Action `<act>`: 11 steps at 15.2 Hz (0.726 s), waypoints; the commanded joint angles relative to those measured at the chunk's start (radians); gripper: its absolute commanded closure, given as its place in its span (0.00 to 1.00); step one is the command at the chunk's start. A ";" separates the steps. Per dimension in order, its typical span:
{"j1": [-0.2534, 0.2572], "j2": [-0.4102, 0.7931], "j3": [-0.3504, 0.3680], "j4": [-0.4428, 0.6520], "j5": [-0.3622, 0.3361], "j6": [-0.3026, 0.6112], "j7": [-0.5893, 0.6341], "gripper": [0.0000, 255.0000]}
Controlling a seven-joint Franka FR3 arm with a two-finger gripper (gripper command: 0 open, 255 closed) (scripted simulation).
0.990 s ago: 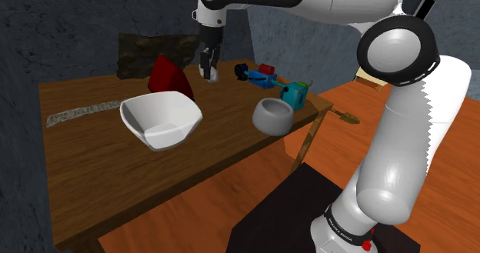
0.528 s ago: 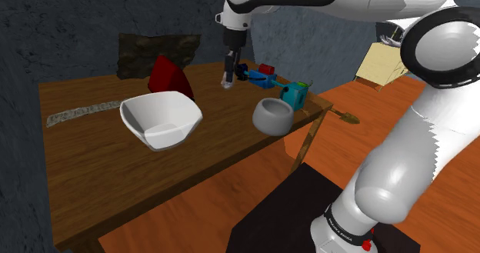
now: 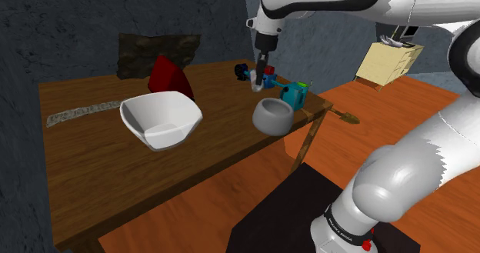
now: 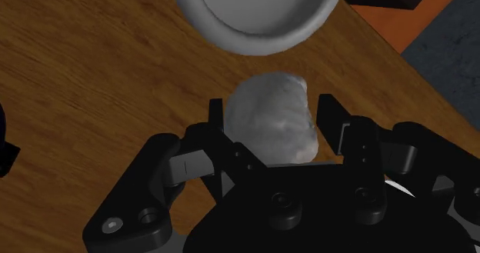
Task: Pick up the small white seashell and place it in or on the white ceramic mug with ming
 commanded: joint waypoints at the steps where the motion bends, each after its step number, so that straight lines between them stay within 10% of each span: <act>1: -0.013 -0.062 -0.018 -0.068 -0.009 0.006 -0.030 1.00; 11: -0.063 -0.200 -0.092 -0.260 -0.054 0.064 -0.131 1.00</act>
